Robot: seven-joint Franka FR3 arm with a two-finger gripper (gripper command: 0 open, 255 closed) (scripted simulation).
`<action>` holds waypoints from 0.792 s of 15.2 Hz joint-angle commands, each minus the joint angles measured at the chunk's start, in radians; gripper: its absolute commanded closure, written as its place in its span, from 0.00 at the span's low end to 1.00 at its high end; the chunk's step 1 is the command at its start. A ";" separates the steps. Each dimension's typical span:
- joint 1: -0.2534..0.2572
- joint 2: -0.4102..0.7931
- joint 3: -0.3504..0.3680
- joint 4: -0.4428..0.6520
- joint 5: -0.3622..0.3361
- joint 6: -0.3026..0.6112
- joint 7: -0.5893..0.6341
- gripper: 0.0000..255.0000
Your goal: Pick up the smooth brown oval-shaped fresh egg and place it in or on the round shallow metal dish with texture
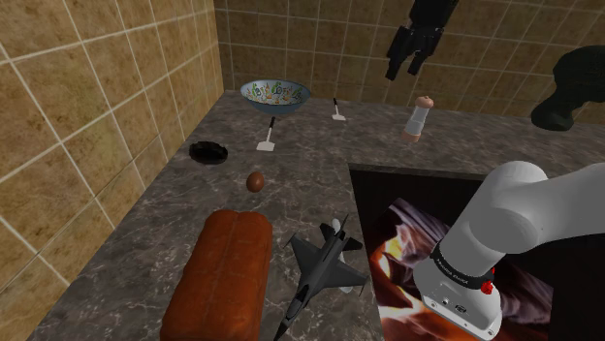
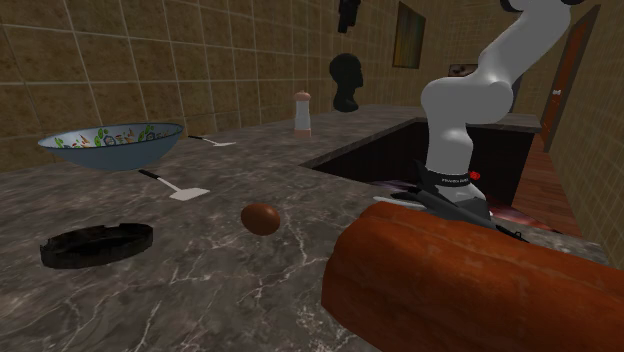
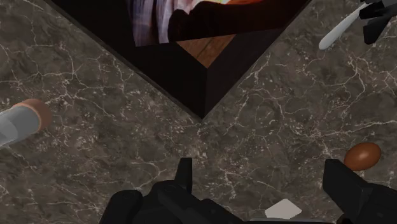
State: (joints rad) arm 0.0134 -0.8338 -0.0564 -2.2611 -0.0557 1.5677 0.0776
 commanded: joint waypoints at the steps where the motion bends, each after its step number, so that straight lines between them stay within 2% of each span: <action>1: 0.000 0.000 0.000 0.000 0.000 0.000 0.000 0.00; 12: 0.045 0.180 0.144 -0.127 0.089 0.286 0.178 0.00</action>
State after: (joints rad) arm 0.0525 -0.6766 0.0708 -2.3878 0.0243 1.8308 0.2349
